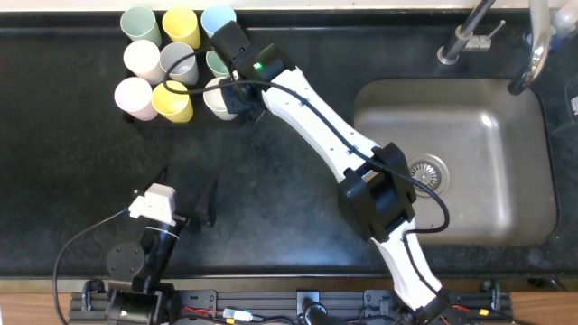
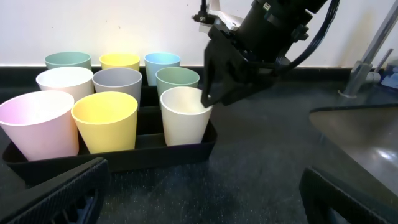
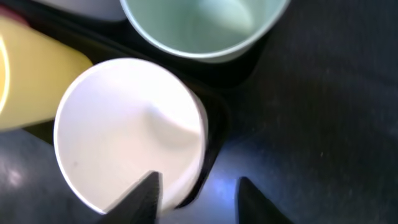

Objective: Store Cups

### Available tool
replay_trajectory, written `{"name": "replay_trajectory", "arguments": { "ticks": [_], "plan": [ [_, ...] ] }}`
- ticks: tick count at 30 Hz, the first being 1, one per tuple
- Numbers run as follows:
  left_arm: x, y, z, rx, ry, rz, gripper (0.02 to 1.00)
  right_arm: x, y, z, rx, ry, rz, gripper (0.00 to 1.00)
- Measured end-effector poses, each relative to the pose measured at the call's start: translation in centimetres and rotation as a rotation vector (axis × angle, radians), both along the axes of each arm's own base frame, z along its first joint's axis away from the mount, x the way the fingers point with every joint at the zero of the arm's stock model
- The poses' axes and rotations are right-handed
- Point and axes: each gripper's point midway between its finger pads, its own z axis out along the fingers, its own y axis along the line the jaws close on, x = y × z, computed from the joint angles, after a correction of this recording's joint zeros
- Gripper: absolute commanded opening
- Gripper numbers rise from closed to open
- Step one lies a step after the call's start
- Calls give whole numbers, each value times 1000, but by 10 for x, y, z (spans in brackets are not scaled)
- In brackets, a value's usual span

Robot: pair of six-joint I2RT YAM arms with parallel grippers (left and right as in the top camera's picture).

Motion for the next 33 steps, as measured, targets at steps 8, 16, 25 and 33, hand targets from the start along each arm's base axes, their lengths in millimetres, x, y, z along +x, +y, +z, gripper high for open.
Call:
{"name": "replay_trajectory", "arguments": {
  "ticks": [8, 16, 25, 33],
  "plan": [
    [0, 0, 0, 0, 0, 0, 1000, 6, -20, 46, 28, -62, -1, 713],
    [0, 0, 0, 0, 0, 0, 1000, 2, -146, 211, 98, -316, -109, 904],
    [0, 0, 0, 0, 0, 0, 1000, -40, -265, 265, 6, -425, -218, 998],
    [0, 0, 0, 0, 0, 0, 998, -85, -315, 249, -32, -569, -272, 998]
  ]
}}
